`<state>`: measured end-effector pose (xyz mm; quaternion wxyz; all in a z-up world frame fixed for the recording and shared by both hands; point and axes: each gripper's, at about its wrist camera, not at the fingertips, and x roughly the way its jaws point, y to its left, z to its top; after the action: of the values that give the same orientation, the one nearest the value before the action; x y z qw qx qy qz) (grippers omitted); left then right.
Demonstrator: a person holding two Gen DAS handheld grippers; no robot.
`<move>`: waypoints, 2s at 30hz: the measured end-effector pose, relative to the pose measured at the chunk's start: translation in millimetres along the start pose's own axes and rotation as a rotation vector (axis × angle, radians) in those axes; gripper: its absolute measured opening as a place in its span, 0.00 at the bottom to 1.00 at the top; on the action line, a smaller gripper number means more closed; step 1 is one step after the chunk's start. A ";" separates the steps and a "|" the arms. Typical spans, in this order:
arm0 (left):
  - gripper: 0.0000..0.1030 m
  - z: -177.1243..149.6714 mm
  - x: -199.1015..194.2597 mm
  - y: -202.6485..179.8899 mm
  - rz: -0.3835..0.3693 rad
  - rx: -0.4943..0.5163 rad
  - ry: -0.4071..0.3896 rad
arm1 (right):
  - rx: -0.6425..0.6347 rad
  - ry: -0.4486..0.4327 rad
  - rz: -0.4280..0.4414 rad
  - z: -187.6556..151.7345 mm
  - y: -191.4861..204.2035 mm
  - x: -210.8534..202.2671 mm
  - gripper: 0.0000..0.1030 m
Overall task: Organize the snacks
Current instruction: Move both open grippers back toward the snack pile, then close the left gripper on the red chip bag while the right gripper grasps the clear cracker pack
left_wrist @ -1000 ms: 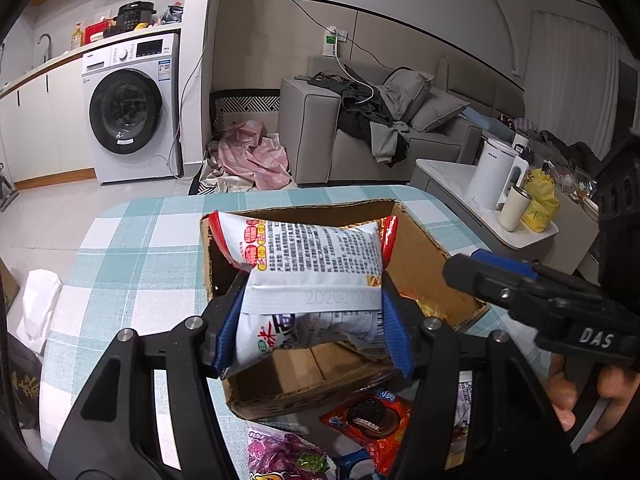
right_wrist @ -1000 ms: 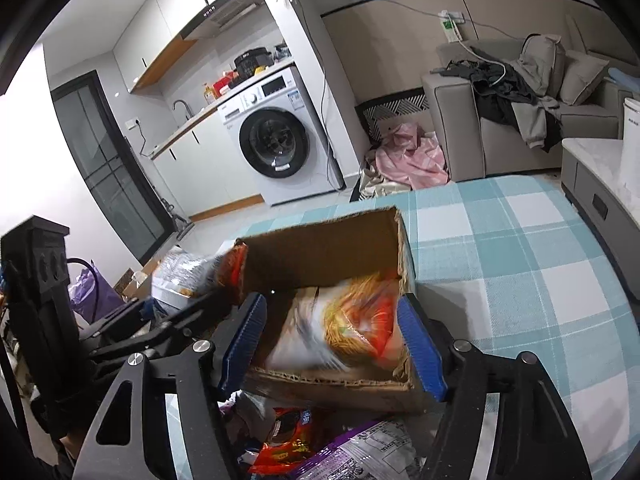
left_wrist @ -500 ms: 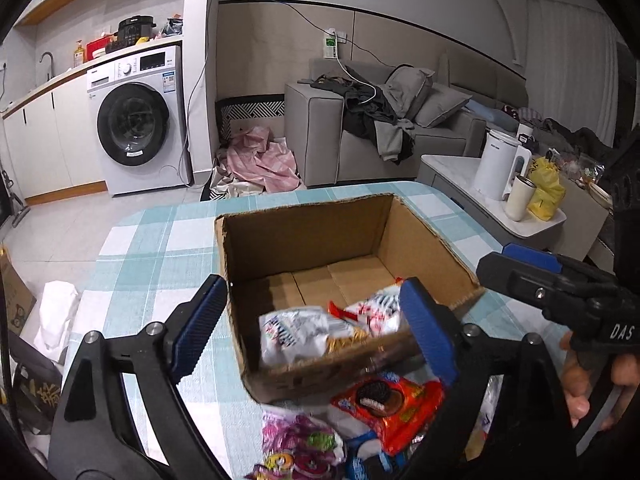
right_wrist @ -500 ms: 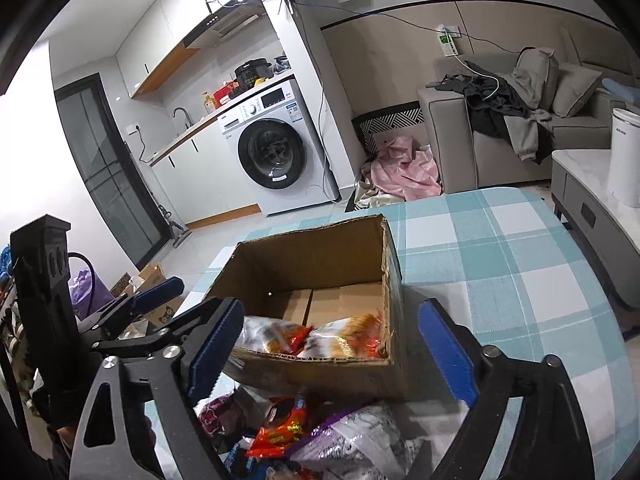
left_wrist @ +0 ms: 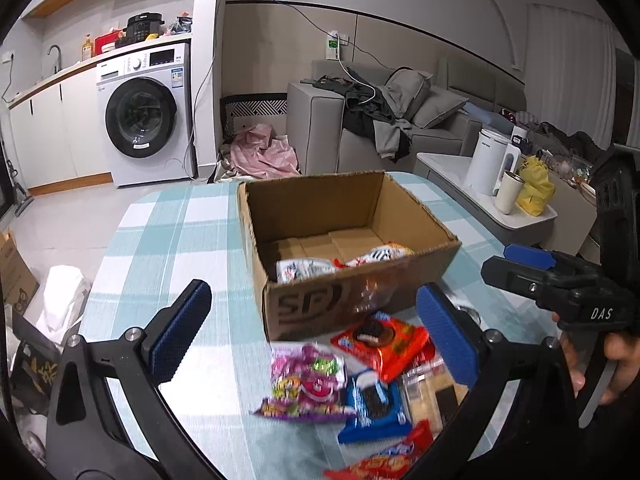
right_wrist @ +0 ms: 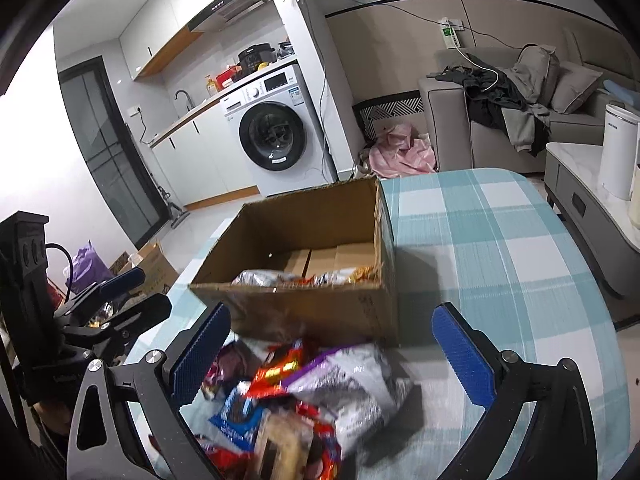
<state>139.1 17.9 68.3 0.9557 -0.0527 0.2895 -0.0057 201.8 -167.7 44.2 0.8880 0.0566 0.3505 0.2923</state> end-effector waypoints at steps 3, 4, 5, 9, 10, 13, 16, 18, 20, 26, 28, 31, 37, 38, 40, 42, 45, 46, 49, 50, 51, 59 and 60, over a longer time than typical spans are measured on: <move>0.99 -8.2 -10.4 0.0 0.000 -0.004 0.007 | -0.005 0.008 -0.004 -8.0 3.0 -6.3 1.00; 0.99 -10.6 -13.7 -0.3 -0.001 -0.003 0.009 | -0.008 0.010 -0.003 -10.2 3.7 -8.3 1.00; 0.99 -13.5 -17.3 -0.7 -0.003 -0.002 0.011 | -0.011 0.013 -0.004 -12.6 4.3 -10.4 1.00; 0.99 -22.9 -24.1 -4.5 -0.008 0.003 0.029 | -0.016 0.023 -0.011 -24.1 8.2 -16.9 1.00; 0.99 -27.2 -28.1 -5.4 -0.006 0.008 0.029 | -0.017 0.030 -0.010 -27.1 9.1 -17.6 1.00; 0.99 -33.7 -33.8 -8.1 -0.005 0.001 0.027 | -0.033 0.055 -0.019 -35.4 12.3 -18.6 1.00; 0.99 -40.6 -37.8 -8.3 -0.005 -0.005 0.036 | -0.052 0.065 -0.033 -43.2 15.8 -19.0 1.00; 0.99 -46.0 -39.5 -7.3 -0.007 -0.009 0.047 | -0.056 0.074 -0.037 -47.7 16.9 -18.8 1.00; 0.99 -52.7 -41.8 -6.6 -0.009 -0.010 0.055 | -0.062 0.084 -0.036 -50.8 18.1 -18.2 1.00; 0.99 -66.0 -43.5 -4.7 -0.014 -0.025 0.085 | -0.088 0.102 -0.025 -60.2 24.8 -18.0 1.00; 0.99 -66.9 -45.6 -5.8 -0.013 -0.025 0.086 | -0.107 0.109 -0.023 -63.3 29.0 -17.4 1.00; 0.99 -67.2 -48.2 -9.7 -0.032 -0.011 0.085 | -0.119 0.120 0.000 -66.3 32.9 -14.5 1.00; 0.99 -71.6 -43.7 -15.7 -0.047 0.015 0.108 | -0.140 0.173 0.019 -73.5 41.1 -4.0 0.99; 0.99 -73.2 -42.3 -16.5 -0.049 0.016 0.116 | -0.148 0.183 0.021 -74.8 42.7 -2.3 0.99; 0.99 -75.0 -40.6 -18.4 -0.054 0.026 0.127 | -0.170 0.201 0.024 -77.6 45.7 0.4 0.99; 0.99 -76.6 -39.5 -20.9 -0.066 0.040 0.135 | -0.179 0.212 0.028 -79.7 46.4 2.3 0.98; 0.99 -79.7 -37.0 -25.3 -0.087 0.069 0.163 | -0.173 0.227 0.035 -82.3 44.8 6.5 0.92; 0.99 -80.7 -36.6 -27.3 -0.096 0.084 0.169 | -0.172 0.233 0.041 -83.0 44.5 7.7 0.88; 0.99 -85.3 -34.2 -32.1 -0.112 0.114 0.178 | -0.168 0.247 0.061 -84.6 44.0 10.2 0.84; 0.99 -87.1 -32.0 -33.1 -0.118 0.116 0.188 | -0.169 0.249 0.069 -85.6 44.1 10.9 0.83; 0.99 -88.7 -30.2 -33.7 -0.127 0.117 0.199 | -0.172 0.253 0.075 -86.5 44.9 11.7 0.82; 0.99 -104.6 -10.4 -39.8 -0.158 0.140 0.283 | -0.192 0.285 0.100 -94.0 49.5 23.1 0.74; 0.99 -106.3 -8.5 -40.3 -0.161 0.142 0.291 | -0.189 0.288 0.103 -94.5 49.2 24.6 0.74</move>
<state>73.9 -32.2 -10.6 0.9015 -0.0068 0.4184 -0.1102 130.5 -123.4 -26.0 0.8139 -0.0518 0.4415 0.3742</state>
